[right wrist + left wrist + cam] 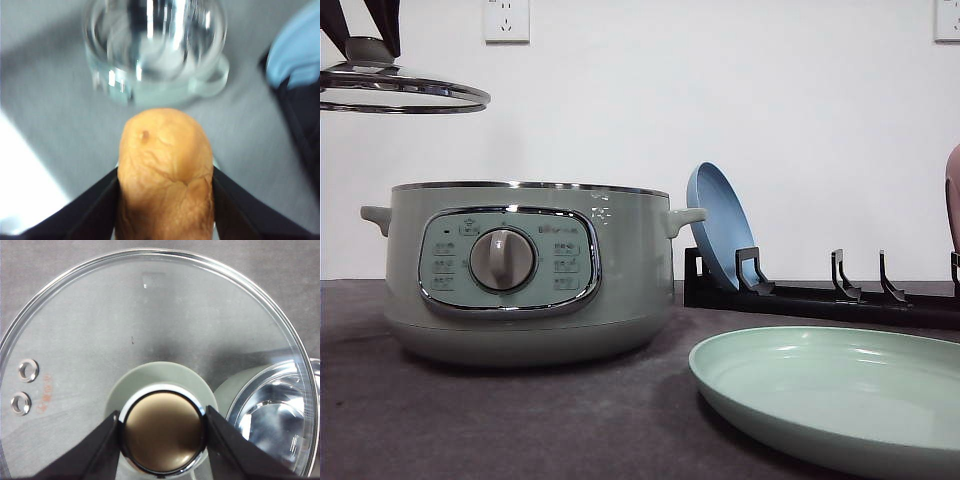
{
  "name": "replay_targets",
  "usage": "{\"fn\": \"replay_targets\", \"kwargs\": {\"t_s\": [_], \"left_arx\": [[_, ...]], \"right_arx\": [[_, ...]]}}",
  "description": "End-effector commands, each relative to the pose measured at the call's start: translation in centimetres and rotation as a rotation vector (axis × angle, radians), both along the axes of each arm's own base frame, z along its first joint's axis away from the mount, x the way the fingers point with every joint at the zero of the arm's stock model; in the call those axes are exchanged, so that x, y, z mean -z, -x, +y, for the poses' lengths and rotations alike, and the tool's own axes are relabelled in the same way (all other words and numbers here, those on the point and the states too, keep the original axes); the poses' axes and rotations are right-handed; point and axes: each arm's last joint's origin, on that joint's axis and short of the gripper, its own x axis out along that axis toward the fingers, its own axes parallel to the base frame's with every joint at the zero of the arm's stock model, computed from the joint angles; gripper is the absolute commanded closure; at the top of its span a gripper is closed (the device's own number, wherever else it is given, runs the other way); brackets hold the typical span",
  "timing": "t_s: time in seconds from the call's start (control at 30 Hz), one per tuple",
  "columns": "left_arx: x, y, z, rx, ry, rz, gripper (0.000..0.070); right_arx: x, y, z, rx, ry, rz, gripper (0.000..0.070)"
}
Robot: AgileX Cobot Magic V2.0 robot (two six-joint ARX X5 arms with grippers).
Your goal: Transfer potato from steamer to green plate
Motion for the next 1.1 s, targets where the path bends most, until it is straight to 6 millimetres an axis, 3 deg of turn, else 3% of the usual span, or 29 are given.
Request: {"fn": "replay_targets", "kwargs": {"t_s": [0.0,0.6,0.83,1.07], "left_arx": [[-1.6,1.4,0.1,-0.003,0.008,-0.039,0.0700],[-1.6,1.4,0.1,-0.003,0.008,-0.039,0.0700],[-1.6,1.4,0.1,-0.003,0.008,-0.038,0.0700],[-1.6,1.4,0.1,-0.003,0.008,-0.038,0.0700]], "right_arx": [[1.6,0.2,0.0,0.038,0.015,0.061,0.0467],[18.0,-2.3,1.7,0.200,-0.011,0.104,0.0466],[21.9,-2.7,1.6,0.220,0.019,0.138,0.0466],[23.6,-3.9,1.5,0.265,0.040,0.168,0.0466]]}}
